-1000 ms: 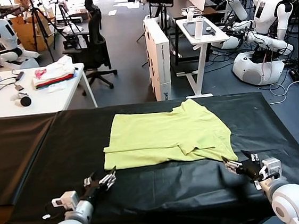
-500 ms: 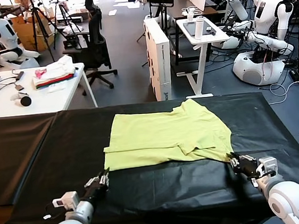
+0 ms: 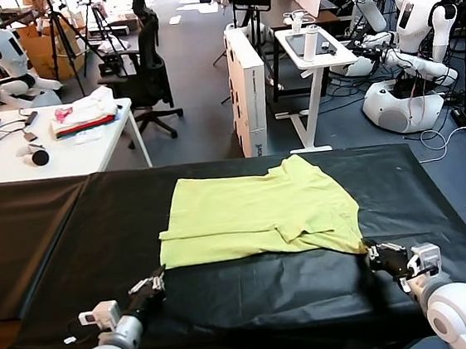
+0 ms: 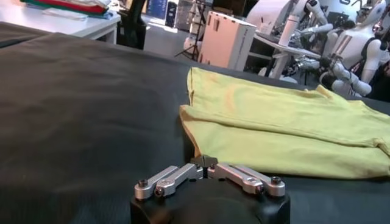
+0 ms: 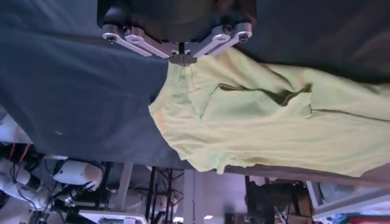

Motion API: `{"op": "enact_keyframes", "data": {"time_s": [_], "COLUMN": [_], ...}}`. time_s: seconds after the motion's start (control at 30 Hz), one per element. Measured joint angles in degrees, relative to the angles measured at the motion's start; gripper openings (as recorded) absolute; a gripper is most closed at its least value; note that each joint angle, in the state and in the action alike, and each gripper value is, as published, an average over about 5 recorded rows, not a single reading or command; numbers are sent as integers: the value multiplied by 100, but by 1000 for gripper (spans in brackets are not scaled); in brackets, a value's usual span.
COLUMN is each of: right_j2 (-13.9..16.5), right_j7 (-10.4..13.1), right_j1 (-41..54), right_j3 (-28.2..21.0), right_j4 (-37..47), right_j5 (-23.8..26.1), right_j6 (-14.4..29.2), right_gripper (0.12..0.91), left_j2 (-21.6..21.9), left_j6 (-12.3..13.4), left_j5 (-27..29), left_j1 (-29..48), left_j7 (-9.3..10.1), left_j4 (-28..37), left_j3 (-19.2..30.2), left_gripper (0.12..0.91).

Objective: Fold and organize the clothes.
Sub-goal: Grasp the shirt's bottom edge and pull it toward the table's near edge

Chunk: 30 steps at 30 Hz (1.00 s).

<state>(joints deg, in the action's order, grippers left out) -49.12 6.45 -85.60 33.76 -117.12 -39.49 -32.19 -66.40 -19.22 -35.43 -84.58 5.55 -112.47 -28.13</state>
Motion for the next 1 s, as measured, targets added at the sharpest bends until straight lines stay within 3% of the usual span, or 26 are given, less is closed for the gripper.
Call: {"op": "enact_keyframes", "data": {"time_s": [0.07,0.17,0.47,0.57,1.0], "right_j2": [-8,-12,123,221,689], "right_j7": [-14,-36,-36,30,392], "right_j1": [27,38,-111,-203,-1033], "right_j3": [-28,-47,47,122,718], "right_j4": [33,56,-52,-121,-638], "right_j5": [0,0,-81,-216,-864], "right_j6": [-3,-2,5,-7,-393], "right_gripper": [795,784,239,145,140], "left_j2": [-2,-3,12,36,440], "left_j6": [1,4,22,28,39], "left_j5": [3,8,24,34,91], "left_j1": [-2,-13,-66,-105,-692], "left_j7": [0,-1,-7,-7,-4], "left_j4": [1,4,4,-7,-406], "left_j3": [3,4,-3,-10,-224], "left_gripper": [146,146,146,146,146]}}
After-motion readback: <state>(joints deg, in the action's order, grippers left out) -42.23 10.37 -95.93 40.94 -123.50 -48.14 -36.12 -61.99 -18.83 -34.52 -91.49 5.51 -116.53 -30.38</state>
